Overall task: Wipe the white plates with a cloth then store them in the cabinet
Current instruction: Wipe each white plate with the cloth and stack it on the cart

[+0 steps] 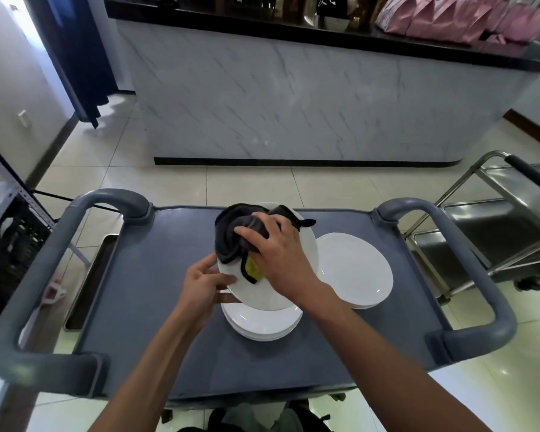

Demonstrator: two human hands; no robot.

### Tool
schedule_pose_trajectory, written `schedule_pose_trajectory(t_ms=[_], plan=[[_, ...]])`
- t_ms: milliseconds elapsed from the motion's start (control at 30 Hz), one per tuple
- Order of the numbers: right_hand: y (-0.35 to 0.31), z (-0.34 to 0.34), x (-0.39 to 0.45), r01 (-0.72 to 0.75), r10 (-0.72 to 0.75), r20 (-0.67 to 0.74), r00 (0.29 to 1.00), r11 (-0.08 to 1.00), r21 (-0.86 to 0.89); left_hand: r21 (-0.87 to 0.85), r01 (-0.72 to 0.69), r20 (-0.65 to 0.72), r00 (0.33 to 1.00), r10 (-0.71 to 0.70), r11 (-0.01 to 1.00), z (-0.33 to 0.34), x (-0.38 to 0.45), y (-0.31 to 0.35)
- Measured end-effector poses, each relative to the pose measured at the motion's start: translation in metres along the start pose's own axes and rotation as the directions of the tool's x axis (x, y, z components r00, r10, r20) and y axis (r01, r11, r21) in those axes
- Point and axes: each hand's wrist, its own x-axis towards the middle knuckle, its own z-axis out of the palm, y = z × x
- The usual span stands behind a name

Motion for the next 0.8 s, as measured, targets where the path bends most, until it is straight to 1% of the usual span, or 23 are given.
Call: schedule_pose_trajectory(t_ms=[67, 167, 300, 433, 633, 800], plan=[[0.0, 0.001, -0.01, 0.045, -0.046, 0.036, 0.998, 0.999, 0.017, -0.027, -0.015, -0.034, 0.999, 0.014, 1.0, 0.0, 0.0, 0.001], [0.009, -0.002, -0.027, 0.038, -0.04, 0.08, 0.996, 0.999, 0.033, -0.083, -0.038, -0.076, 0.997, 0.032, 0.996, -0.003, -0.001, 0.006], [0.03, -0.006, -0.048, -0.082, 0.078, 0.127, 0.989, 0.996, 0.03, -0.104, -0.074, -0.136, 0.989, 0.059, 0.992, -0.009, 0.004, 0.014], [0.037, -0.007, -0.057, -0.177, 0.173, 0.109, 0.979, 0.984, 0.032, -0.123, -0.083, -0.168, 0.984, 0.061, 0.989, -0.006, 0.008, 0.016], [0.022, 0.002, -0.062, -0.148, 0.142, 0.104, 0.984, 0.987, 0.055, -0.099, -0.081, -0.12, 0.99, 0.069, 0.992, 0.0, 0.01, 0.013], [0.014, 0.001, -0.042, -0.204, 0.201, 0.036, 0.979, 0.975, 0.093, -0.045, -0.076, -0.036, 0.997, 0.074, 0.996, 0.002, 0.01, 0.013]])
